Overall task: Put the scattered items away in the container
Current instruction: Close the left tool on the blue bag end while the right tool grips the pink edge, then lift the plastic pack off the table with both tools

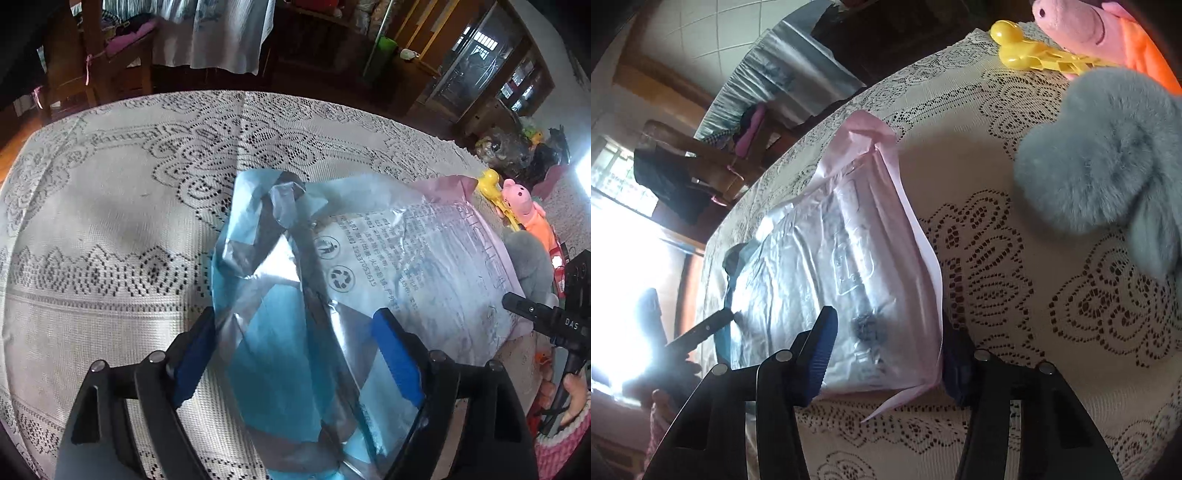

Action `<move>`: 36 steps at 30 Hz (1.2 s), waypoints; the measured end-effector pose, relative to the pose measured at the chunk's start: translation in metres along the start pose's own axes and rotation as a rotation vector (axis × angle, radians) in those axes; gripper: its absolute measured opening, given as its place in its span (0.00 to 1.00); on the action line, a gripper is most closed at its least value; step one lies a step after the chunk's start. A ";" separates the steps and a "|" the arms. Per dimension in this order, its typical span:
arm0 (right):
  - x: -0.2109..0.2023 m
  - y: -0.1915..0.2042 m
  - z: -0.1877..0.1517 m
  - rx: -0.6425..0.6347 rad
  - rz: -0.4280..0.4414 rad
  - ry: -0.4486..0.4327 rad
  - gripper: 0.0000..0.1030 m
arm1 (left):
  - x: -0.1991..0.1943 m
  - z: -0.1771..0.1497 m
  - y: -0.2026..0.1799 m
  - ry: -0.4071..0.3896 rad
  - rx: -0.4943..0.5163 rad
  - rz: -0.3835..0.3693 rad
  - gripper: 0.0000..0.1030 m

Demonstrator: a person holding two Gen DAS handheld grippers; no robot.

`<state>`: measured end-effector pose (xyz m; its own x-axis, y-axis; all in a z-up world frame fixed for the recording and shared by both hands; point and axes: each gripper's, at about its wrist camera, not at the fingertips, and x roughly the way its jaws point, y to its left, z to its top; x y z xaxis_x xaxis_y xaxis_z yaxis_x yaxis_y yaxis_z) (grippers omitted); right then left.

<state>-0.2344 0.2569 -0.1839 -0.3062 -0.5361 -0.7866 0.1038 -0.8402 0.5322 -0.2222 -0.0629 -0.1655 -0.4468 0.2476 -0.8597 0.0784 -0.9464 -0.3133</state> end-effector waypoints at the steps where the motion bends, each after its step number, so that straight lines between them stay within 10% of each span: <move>1: -0.001 0.000 -0.001 0.000 -0.004 0.000 0.50 | -0.001 -0.001 -0.004 0.002 0.007 -0.017 0.60; 9: -0.001 -0.012 0.000 0.058 0.070 -0.043 0.51 | 0.004 -0.001 0.005 0.004 -0.041 -0.127 0.53; 21: 0.003 0.014 -0.010 -0.031 -0.043 -0.051 0.47 | -0.012 -0.011 -0.021 -0.070 0.122 -0.015 0.31; 36: -0.016 0.086 -0.042 -0.215 0.090 -0.100 0.35 | -0.074 -0.034 0.037 -0.124 0.077 0.035 0.12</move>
<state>-0.1811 0.1901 -0.1383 -0.3773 -0.6078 -0.6987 0.3304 -0.7932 0.5116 -0.1555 -0.1088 -0.1270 -0.5522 0.1915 -0.8115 0.0293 -0.9682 -0.2484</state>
